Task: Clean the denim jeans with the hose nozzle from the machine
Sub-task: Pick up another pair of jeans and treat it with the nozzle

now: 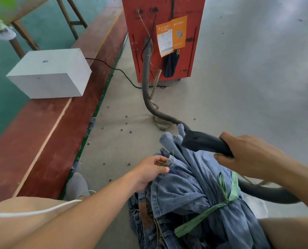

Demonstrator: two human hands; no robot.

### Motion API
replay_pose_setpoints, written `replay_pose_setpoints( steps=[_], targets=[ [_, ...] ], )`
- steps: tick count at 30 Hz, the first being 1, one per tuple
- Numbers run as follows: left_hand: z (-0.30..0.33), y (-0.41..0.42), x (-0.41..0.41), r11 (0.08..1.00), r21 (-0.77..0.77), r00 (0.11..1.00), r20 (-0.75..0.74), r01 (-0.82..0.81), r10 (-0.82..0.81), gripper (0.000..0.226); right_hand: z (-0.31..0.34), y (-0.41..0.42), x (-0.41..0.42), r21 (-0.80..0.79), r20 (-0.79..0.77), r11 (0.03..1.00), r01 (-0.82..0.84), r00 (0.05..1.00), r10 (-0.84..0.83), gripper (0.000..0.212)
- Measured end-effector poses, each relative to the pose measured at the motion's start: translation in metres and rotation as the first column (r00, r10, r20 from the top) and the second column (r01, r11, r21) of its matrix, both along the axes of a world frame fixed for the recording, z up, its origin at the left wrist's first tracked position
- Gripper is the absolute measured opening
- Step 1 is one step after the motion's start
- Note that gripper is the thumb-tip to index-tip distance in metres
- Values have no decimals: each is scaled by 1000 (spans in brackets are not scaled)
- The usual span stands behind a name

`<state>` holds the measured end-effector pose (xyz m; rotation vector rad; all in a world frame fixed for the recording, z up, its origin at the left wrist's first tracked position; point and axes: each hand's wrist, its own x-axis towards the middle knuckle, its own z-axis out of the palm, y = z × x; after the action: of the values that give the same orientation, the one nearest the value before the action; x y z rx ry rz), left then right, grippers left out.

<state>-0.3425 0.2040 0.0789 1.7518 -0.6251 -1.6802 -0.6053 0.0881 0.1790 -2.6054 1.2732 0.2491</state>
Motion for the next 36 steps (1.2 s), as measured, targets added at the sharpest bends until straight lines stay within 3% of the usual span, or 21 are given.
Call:
replay_pose_setpoints(
  steps=[5,9,11,17,22,25,28,33,36],
  targets=[
    [4,1,1,999,30,990,-139,17,-12,42,15,-15,-10,117,33,993,2,999,-6,35],
    [5,4,-2,999,6,967,-251,35,-33,59,17,-10,-11,526,94,851,-11,995,-46,22],
    [6,6,-2,998,-21,943,-328,57,-61,62,10,-5,-2,598,85,801,-31,996,-25,30],
    [6,11,0,999,-28,883,-468,22,-33,63,-1,-10,24,459,297,888,27,938,-181,23],
    [8,11,0,997,-62,839,-545,-41,1,69,11,-2,11,615,167,788,-16,980,-110,25],
    [7,13,2,997,-55,787,-617,-50,6,70,-3,6,28,518,165,855,-18,983,-79,27],
    [4,14,5,997,-53,753,-658,-62,12,71,2,-11,25,407,226,911,74,958,-179,29],
    [-4,14,6,994,-65,724,-690,-87,18,73,8,-10,6,647,124,761,34,981,-150,30],
    [2,13,11,992,-57,687,-725,-114,37,66,-5,-2,24,526,214,850,5,967,-138,27]
  ],
)
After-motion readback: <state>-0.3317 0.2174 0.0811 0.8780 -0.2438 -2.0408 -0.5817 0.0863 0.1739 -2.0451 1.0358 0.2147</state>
